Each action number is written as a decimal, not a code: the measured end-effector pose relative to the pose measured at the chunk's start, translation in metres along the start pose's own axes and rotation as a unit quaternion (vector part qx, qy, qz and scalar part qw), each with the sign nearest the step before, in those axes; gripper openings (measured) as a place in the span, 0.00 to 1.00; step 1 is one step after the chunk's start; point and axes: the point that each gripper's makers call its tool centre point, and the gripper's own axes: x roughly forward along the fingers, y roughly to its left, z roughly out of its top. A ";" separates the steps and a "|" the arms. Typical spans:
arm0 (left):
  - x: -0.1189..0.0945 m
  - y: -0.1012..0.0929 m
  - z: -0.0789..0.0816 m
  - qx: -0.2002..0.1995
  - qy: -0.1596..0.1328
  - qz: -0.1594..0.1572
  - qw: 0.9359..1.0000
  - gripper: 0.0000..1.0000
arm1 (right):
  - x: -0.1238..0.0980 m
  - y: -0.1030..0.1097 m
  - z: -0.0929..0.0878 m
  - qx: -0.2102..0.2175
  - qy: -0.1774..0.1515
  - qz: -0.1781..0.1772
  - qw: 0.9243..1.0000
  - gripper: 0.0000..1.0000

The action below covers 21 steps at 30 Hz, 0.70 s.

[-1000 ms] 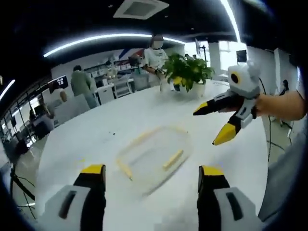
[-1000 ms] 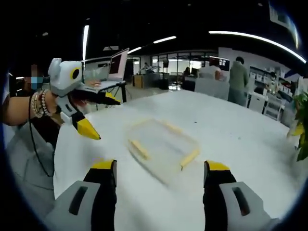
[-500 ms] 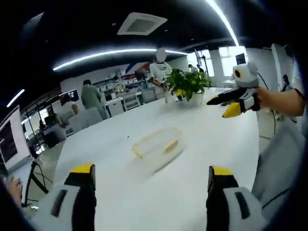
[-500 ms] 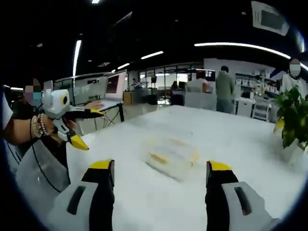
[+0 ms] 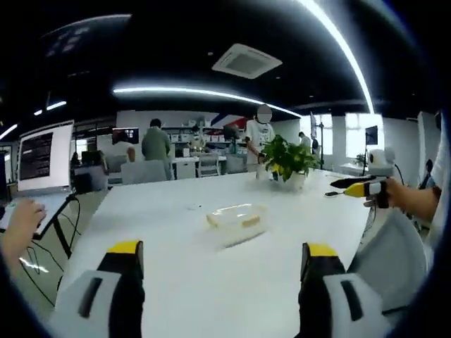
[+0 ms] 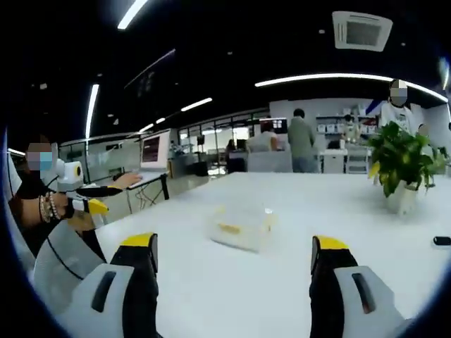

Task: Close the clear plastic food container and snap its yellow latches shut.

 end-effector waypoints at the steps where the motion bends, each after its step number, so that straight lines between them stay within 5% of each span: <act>1: -0.003 -0.003 -0.002 -0.012 -0.003 -0.008 1.000 0.92 | -0.004 0.000 -0.002 -0.002 0.002 -0.006 1.000 0.90; 8: -0.022 0.006 -0.034 -0.028 0.014 0.020 0.999 0.92 | -0.027 -0.001 -0.024 0.015 0.004 -0.039 0.999 0.89; 21: -0.020 0.003 -0.043 -0.050 0.003 0.039 0.998 0.90 | -0.024 0.005 -0.046 0.022 0.017 -0.046 0.999 0.88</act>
